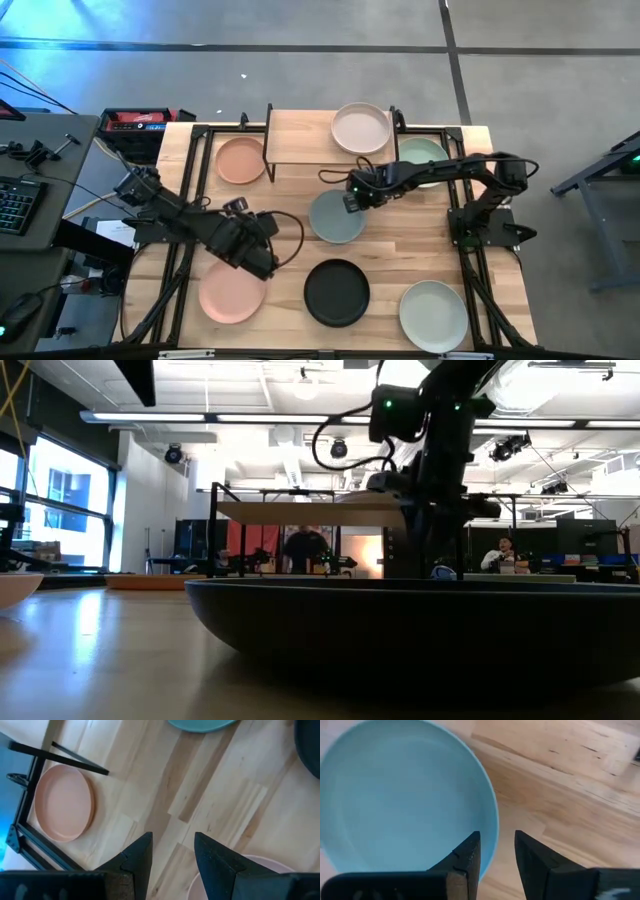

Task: Place and stack plates onto a shelf
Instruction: Stack the blue plate on the top of the other light brown plate on the shelf

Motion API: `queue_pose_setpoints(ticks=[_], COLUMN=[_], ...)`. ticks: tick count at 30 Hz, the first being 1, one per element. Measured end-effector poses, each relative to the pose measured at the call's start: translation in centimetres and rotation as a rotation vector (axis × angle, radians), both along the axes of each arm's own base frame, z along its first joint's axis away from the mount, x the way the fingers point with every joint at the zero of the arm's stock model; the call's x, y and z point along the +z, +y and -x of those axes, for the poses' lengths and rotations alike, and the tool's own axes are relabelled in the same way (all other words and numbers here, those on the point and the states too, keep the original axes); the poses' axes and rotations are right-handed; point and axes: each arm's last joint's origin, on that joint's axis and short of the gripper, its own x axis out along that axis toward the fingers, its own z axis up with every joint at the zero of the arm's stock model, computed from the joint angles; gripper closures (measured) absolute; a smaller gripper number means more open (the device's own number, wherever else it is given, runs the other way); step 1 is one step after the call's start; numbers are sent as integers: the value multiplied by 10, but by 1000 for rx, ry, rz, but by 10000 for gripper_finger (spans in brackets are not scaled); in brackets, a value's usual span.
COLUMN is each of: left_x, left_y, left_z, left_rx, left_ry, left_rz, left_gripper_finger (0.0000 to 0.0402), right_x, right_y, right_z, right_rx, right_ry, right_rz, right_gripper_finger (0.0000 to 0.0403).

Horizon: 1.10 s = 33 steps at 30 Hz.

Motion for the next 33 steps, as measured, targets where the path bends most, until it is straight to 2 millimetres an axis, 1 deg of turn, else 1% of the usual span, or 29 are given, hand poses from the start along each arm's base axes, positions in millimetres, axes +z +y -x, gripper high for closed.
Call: queue_pose_setpoints(ticks=[4, 14, 20, 25, 30, 33], left_x=[0, 0, 0, 0, 0, 0], left_y=[6, 16, 20, 22, 22, 22], left_z=[-3, -7, -9, -10, -10, -10], left_rx=[21, 23, 29, 30, 28, 28], left_ry=[0, 19, 24, 27, 26, 26], left_rz=[-1, -7, -10, -11, -11, -11], left_gripper_finger=[268, 268, 268, 268, 268, 268], right_x=[-10, -31, -32, -38, -44, -43], right_y=[-4, -11, -12, -13, -10, -8], right_z=[-6, -11, -11, -15, -17, -18], right_rx=[30, 50, 59, 61, 71, 74], right_ry=[-1, 56, 57, 46, 55, 45], right_rz=[-14, -23, -21, -30, -60, -72], right_gripper_finger=[305, 305, 305, 305, 305, 317])
